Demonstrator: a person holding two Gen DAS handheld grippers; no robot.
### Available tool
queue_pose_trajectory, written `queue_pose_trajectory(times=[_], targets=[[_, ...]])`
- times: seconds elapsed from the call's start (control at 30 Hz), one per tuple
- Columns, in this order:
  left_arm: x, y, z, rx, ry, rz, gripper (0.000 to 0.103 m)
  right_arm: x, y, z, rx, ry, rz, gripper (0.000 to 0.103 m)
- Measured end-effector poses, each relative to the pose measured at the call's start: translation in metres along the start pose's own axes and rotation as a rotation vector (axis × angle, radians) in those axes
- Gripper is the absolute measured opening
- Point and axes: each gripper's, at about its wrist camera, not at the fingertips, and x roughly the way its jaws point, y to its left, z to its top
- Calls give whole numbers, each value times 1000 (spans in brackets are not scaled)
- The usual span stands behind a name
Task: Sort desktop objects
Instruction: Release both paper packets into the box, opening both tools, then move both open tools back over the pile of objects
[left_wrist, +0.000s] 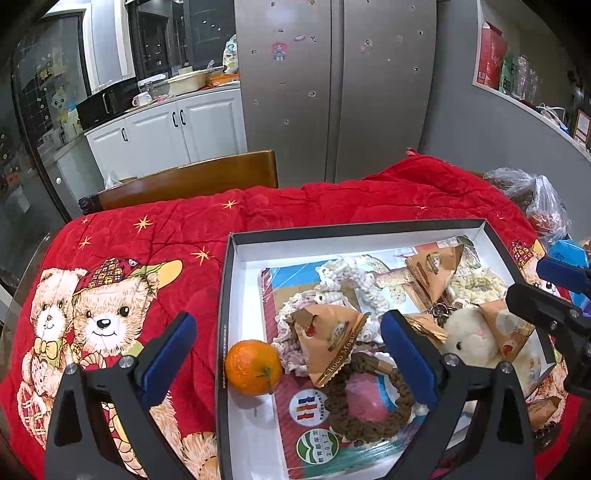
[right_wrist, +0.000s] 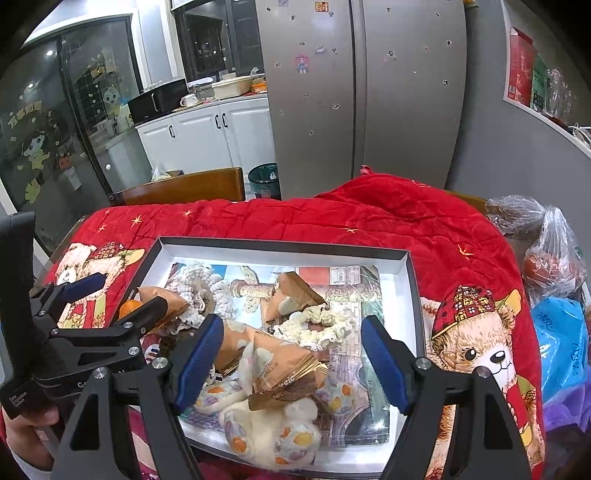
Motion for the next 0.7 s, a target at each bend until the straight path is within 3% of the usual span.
queue_pose_trajectory(times=[0.7], targets=[[0,-3,1,8,8,2,101,1,1,-2,-12,7,-8,79]])
